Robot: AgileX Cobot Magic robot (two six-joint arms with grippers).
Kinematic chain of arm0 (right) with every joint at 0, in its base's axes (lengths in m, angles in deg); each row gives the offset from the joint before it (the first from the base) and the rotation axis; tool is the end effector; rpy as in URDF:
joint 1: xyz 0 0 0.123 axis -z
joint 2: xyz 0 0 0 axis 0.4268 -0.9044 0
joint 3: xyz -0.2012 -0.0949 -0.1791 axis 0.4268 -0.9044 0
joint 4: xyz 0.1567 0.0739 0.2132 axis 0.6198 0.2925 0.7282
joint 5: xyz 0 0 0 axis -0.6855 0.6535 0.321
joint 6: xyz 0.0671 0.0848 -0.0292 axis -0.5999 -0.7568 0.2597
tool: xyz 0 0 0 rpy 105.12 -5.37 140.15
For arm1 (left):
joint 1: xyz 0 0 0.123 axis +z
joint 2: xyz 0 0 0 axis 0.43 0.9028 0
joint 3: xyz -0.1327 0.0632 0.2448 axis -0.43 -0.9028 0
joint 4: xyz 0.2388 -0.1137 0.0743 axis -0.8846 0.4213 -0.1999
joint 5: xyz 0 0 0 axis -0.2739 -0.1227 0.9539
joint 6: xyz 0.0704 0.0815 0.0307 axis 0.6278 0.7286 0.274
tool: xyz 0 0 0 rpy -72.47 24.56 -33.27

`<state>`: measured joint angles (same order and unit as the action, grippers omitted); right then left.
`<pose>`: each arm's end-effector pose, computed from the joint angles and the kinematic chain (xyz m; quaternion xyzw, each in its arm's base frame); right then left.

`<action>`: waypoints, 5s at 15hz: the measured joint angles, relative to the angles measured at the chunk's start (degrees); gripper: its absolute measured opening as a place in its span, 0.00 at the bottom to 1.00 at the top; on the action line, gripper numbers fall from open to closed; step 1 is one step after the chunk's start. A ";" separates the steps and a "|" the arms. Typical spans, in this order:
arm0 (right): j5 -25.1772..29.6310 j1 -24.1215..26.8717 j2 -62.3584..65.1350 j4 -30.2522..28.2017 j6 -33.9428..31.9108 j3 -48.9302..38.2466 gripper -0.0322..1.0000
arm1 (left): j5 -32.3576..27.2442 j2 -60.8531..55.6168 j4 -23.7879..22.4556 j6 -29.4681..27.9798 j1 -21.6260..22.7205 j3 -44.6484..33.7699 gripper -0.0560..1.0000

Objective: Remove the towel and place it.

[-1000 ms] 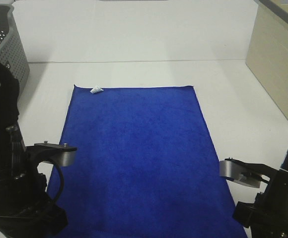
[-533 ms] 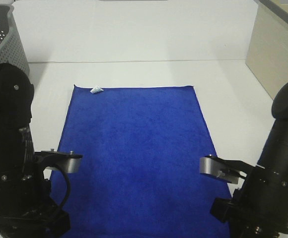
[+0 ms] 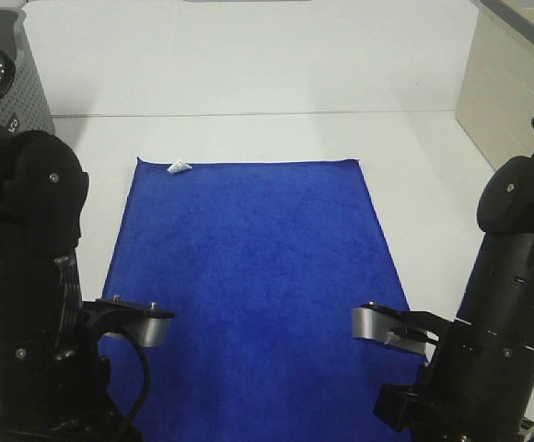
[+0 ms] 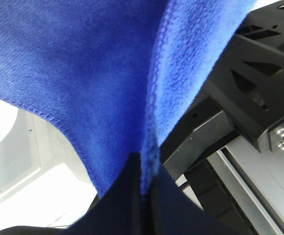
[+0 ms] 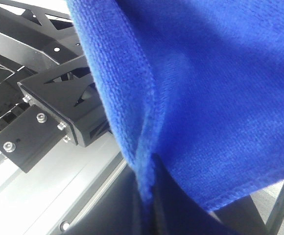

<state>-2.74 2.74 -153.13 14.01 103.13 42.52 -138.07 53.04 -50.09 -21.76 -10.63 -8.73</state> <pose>0.1694 0.1428 0.0684 0.1398 -0.9098 -0.2635 0.2886 0.1807 -0.1885 0.0961 -0.2520 -0.9247 0.1322 0.2530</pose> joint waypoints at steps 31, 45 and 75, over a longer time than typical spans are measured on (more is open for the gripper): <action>6.02 11.12 11.34 -15.64 -10.71 29.74 0.77 | -3.50 -4.76 -23.09 -16.67 5.44 29.91 0.76; 6.02 20.63 -20.00 -20.45 -13.58 75.97 0.80 | -1.60 28.48 -24.41 -14.27 18.91 69.73 0.76; 4.01 20.68 -40.51 -12.09 -6.42 86.12 0.80 | -2.81 46.18 -15.24 -4.24 28.71 83.48 0.76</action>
<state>1.27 23.43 -193.63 1.92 96.71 128.63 -140.88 99.22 -65.33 -26.00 18.07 74.75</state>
